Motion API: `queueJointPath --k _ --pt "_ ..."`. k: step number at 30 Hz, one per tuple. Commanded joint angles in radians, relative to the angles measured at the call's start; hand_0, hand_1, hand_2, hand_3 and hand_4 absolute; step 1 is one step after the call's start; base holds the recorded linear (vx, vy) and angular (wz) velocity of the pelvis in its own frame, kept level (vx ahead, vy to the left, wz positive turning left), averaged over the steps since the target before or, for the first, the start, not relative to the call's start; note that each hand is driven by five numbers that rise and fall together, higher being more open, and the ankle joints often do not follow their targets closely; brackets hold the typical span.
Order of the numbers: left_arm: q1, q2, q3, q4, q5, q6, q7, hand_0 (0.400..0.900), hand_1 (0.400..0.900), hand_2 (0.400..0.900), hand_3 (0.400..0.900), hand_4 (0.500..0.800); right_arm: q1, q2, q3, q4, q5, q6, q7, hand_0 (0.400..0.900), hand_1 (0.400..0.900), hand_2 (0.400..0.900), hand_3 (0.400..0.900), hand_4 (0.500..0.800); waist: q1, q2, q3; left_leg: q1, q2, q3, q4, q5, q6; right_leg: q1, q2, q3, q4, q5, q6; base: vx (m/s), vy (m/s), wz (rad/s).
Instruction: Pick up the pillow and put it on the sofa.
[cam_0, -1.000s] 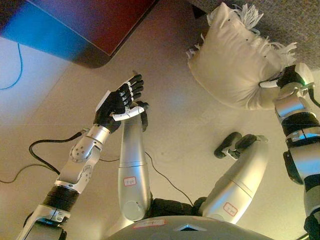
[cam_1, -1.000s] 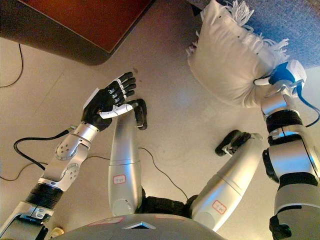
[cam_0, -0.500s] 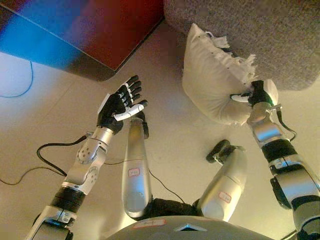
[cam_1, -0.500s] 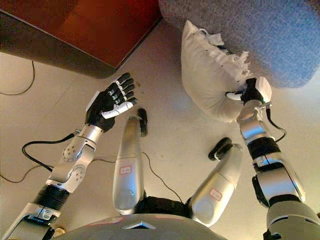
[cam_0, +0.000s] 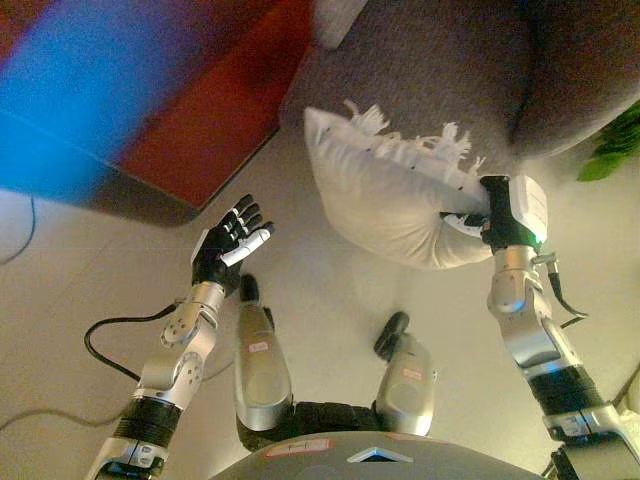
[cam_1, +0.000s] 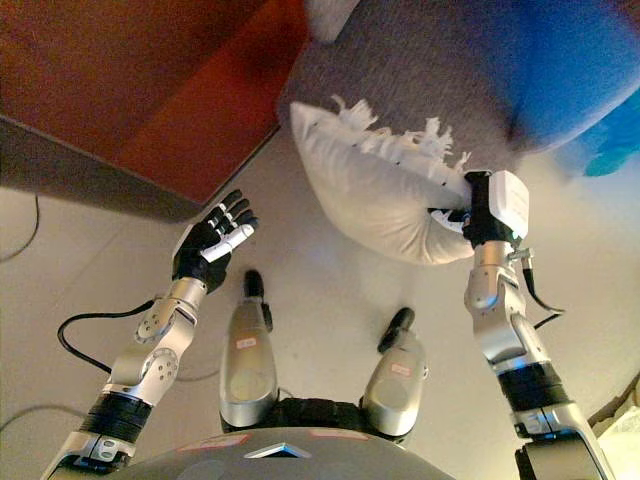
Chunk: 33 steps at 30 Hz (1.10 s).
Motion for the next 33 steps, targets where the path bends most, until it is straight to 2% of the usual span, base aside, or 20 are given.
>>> queueJointPath --k 1,7,14,16,23,26,33 --pt "0.031 -0.02 0.017 -0.075 0.026 -0.04 -0.003 0.9 0.9 0.9 0.9 0.8 -0.02 -0.075 -0.17 -0.179 -0.062 -0.181 -0.172 0.4 0.4 0.4 0.4 0.5 -0.03 -0.018 -0.251 0.192 -0.037 0.047 -0.171 0.024 0.105 0.03 -0.012 0.053 -0.146 0.278 0.001 0.04 0.085 -0.24" --pt "-0.019 -0.034 0.004 -0.035 0.028 -0.042 -0.006 0.9 0.9 0.9 0.9 0.8 -0.042 -0.1 -0.215 -0.216 0.09 -0.238 -0.116 0.4 0.4 0.4 0.4 0.5 -0.052 -0.019 -0.325 0.297 -0.069 0.117 -0.257 0.014 0.121 0.064 -0.021 0.043 -0.201 0.365 0.025 -0.01 0.074 -0.15" --pt "0.012 -0.018 0.039 -0.04 0.03 -0.046 -0.023 0.9 0.9 0.9 0.9 0.8 -0.065 -0.139 -0.271 -0.174 0.27 -0.257 0.012 0.4 0.4 0.4 0.4 0.5 -0.031 -0.048 -0.367 0.322 -0.084 0.119 -0.24 -0.025 0.131 0.092 -0.027 0.02 -0.204 0.375 0.023 0.03 -0.007 0.02" --pt "0.035 -0.006 0.06 -0.051 0.045 -0.067 -0.014 0.9 0.9 0.9 0.9 0.8 -0.08 -0.152 -0.281 -0.137 0.28 -0.261 0.037 0.4 0.4 0.4 0.4 0.5 -0.013 -0.061 -0.378 0.328 -0.083 0.114 -0.244 -0.028 0.127 0.108 -0.023 0.002 -0.211 0.365 0.02 0.09 -0.074 0.14" --pt "0.085 0.042 0.086 -0.118 0.059 -0.043 -0.062 0.9 0.9 0.9 0.9 0.8 -0.279 -0.228 -0.205 0.116 0.3 -0.206 0.016 0.4 0.4 0.4 0.4 0.5 0.055 -0.087 -0.387 0.343 -0.06 0.098 -0.286 0.007 0.097 0.177 0.006 -0.077 -0.257 0.318 0.006 0.09 -0.082 0.17" --pt "0.108 0.079 0.081 -0.155 0.048 -0.026 -0.09 0.9 0.9 0.9 0.9 0.8 -0.385 -0.248 -0.149 0.262 0.316 -0.177 -0.017 0.4 0.4 0.4 0.4 0.5 0.094 -0.091 -0.381 0.338 -0.048 0.084 -0.301 0.026 0.081 0.202 0.015 -0.116 -0.274 0.297 -0.001 0.09 -0.085 0.22" --pt "0.105 0.139 0.059 -0.16 0.036 -0.01 -0.163 0.9 0.9 0.9 0.9 0.8 -0.602 -0.315 -0.018 0.549 0.379 -0.178 -0.032 0.4 0.4 0.4 0.4 0.5 0.17 -0.085 -0.356 0.322 -0.024 0.048 -0.334 0.066 0.055 0.237 0.032 -0.186 -0.303 0.267 -0.007 0.07 -0.084 0.15"
